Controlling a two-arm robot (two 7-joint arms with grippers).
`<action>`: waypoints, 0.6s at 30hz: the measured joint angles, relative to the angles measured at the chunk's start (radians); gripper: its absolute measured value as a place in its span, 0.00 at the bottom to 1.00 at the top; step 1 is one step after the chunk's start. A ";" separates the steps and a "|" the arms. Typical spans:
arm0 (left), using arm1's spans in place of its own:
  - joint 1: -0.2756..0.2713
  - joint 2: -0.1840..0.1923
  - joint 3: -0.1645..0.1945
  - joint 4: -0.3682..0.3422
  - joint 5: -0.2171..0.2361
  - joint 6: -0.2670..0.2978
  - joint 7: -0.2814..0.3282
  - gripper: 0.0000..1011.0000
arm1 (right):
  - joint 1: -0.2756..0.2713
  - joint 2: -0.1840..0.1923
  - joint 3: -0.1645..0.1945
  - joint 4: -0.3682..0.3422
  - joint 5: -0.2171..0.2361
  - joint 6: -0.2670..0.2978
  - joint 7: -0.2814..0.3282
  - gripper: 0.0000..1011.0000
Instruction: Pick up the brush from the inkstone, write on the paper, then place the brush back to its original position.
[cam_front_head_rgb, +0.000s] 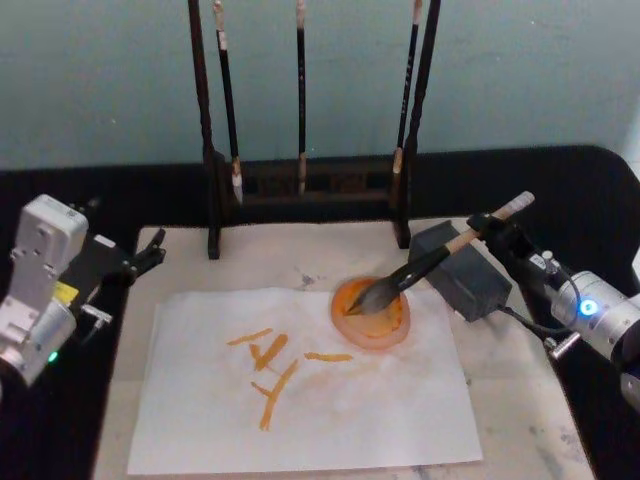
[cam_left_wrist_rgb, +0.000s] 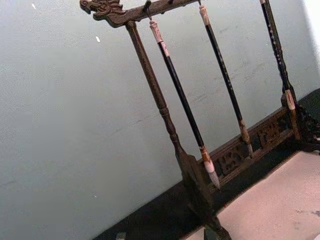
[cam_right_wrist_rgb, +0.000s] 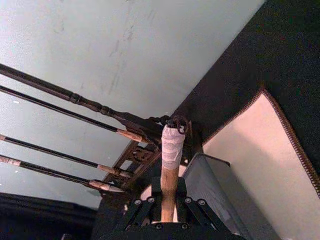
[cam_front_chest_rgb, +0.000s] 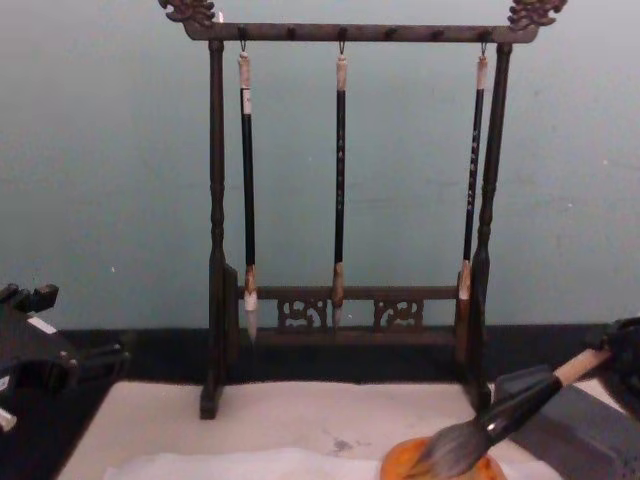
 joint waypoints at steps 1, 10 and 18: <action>0.000 0.000 0.000 0.000 0.000 0.000 0.000 1.00 | 0.000 0.001 -0.001 0.000 0.002 0.000 -0.002 0.16; 0.000 0.000 0.000 0.000 0.000 0.000 0.000 1.00 | -0.007 0.009 -0.010 -0.006 0.025 -0.020 -0.021 0.16; 0.000 0.000 0.000 0.000 0.000 0.000 0.000 1.00 | -0.008 0.016 -0.018 -0.006 0.047 -0.038 -0.033 0.16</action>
